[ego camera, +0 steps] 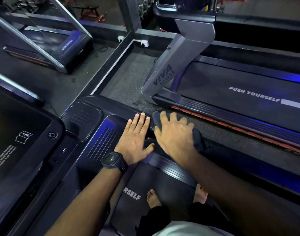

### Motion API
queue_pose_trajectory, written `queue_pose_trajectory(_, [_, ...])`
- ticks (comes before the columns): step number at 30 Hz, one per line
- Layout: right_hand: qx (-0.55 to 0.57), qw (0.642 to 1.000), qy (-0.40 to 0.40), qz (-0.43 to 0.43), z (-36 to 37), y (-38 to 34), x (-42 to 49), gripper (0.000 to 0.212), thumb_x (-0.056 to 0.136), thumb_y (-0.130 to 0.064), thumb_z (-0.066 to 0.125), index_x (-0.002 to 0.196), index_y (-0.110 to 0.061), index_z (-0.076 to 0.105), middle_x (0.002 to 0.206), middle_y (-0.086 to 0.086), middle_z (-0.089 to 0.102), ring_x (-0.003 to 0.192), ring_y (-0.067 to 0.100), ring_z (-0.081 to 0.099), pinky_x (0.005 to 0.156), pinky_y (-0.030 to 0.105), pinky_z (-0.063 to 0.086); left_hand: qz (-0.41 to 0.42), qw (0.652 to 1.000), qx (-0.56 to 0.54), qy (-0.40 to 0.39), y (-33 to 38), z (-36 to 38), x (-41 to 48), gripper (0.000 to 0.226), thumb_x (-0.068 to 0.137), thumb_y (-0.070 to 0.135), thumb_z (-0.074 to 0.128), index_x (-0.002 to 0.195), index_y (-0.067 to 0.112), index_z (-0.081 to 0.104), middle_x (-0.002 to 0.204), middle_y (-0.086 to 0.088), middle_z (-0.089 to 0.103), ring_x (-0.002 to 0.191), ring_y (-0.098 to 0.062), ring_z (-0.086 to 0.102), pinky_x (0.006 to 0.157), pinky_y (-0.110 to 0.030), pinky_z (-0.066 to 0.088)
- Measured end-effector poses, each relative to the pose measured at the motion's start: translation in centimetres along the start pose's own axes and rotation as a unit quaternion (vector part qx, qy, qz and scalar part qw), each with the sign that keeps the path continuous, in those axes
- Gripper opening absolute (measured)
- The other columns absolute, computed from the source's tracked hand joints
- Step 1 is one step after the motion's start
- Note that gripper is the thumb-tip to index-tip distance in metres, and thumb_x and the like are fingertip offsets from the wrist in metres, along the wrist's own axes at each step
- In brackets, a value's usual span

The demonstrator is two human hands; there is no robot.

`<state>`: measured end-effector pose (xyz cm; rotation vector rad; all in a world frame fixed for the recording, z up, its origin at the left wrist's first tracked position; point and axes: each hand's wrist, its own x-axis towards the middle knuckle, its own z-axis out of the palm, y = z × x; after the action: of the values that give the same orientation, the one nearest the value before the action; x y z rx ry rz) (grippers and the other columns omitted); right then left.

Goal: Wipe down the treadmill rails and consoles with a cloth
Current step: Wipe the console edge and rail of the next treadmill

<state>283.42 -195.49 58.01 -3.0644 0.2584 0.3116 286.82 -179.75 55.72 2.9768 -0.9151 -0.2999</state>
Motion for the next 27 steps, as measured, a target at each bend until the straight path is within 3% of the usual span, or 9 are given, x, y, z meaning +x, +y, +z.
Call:
queue_pose_trajectory(2, [0.055,0.998,-0.016,-0.031,-0.6,0.8,2.0,0.056,0.098,-0.057,0.038,0.142,-0.022,0.044,0.133,0.011,0.057,0.111,0.041,0.059,0.085,0.046,0.047,-0.001,1.000,0.001,0.001,0.0,0.0,0.0,0.098,0.089,0.053,0.053,0.159,0.010,0.000,0.166,-0.011,-0.009,0.152,-0.024,-0.017,0.120,-0.036,-0.016])
queue_pose_trajectory(6, [0.164,0.973,-0.158,0.029,-2.0,3.1,5.2,0.058,0.100,-0.052,0.031,0.139,-0.016,0.053,0.138,0.016,0.059,0.124,0.040,0.056,0.096,0.046,0.045,-0.004,1.000,0.018,-0.003,-0.1,0.3,-0.1,0.097,0.088,0.060,0.040,0.159,0.010,-0.002,0.166,-0.010,-0.010,0.152,-0.024,-0.017,0.120,-0.037,-0.015])
queue_pose_trajectory(9, [0.057,0.997,-0.035,0.030,-0.6,2.2,1.8,0.059,0.099,-0.056,0.034,0.141,-0.017,0.048,0.131,0.016,0.058,0.112,0.041,0.059,0.087,0.048,0.046,-0.002,1.000,0.022,0.002,-0.2,0.4,0.0,0.099,0.080,0.064,0.027,0.160,0.010,0.002,0.167,-0.011,-0.006,0.153,-0.025,-0.013,0.121,-0.039,-0.012])
queue_pose_trajectory(13, [0.016,0.998,0.010,-0.055,-0.1,1.3,0.3,0.061,0.097,-0.056,0.041,0.147,-0.022,0.041,0.134,0.012,0.056,0.105,0.039,0.060,0.081,0.046,0.047,0.007,1.000,0.017,0.001,-0.5,0.5,0.5,0.099,0.080,0.063,0.029,0.160,0.011,0.004,0.167,-0.010,-0.003,0.153,-0.024,-0.011,0.122,-0.040,-0.010])
queue_pose_trajectory(17, [0.159,0.981,-0.111,0.019,-1.4,3.3,3.9,0.055,0.100,-0.055,0.034,0.137,-0.019,0.050,0.135,0.014,0.059,0.122,0.039,0.057,0.093,0.045,0.045,0.019,1.000,0.021,0.010,-0.3,0.7,0.6,0.099,0.081,0.064,0.026,0.159,0.009,0.004,0.167,-0.011,-0.004,0.153,-0.025,-0.011,0.123,-0.040,-0.008])
queue_pose_trajectory(19, [0.114,0.989,-0.083,0.051,-0.9,3.3,2.4,0.056,0.100,-0.056,0.033,0.137,-0.017,0.049,0.133,0.015,0.059,0.118,0.040,0.057,0.091,0.046,0.045,0.027,0.999,0.019,0.012,-0.1,0.8,0.3,0.098,0.081,0.064,0.027,0.159,0.009,0.005,0.167,-0.012,-0.003,0.153,-0.026,-0.009,0.123,-0.041,-0.006])
queue_pose_trajectory(22, [0.008,1.000,0.019,0.014,0.2,2.1,-1.2,0.062,0.098,-0.058,0.036,0.146,-0.019,0.042,0.131,0.011,0.057,0.107,0.039,0.059,0.085,0.047,0.046,0.038,0.999,0.024,0.021,0.0,1.0,0.3,0.098,0.080,0.063,0.030,0.159,0.007,0.010,0.166,-0.014,0.002,0.154,-0.029,-0.004,0.125,-0.044,0.001])
queue_pose_trajectory(25, [0.043,0.999,0.018,-0.025,-0.1,2.2,0.4,0.058,0.098,-0.059,0.037,0.144,-0.024,0.044,0.131,0.009,0.059,0.109,0.039,0.060,0.086,0.047,0.049,0.042,0.999,0.024,0.025,-0.2,1.0,0.5,0.098,0.080,0.061,0.031,0.158,0.007,0.011,0.166,-0.014,0.004,0.154,-0.029,-0.002,0.124,-0.045,0.003])
queue_pose_trajectory(27, [0.115,0.992,-0.058,-0.003,-0.9,3.1,2.6,0.056,0.098,-0.059,0.036,0.140,-0.025,0.049,0.136,0.011,0.059,0.119,0.040,0.058,0.094,0.047,0.047,0.046,0.998,0.029,0.024,-0.2,1.0,0.6,0.098,0.079,0.061,0.029,0.158,0.007,0.010,0.166,-0.014,0.005,0.154,-0.029,-0.001,0.125,-0.046,0.004])
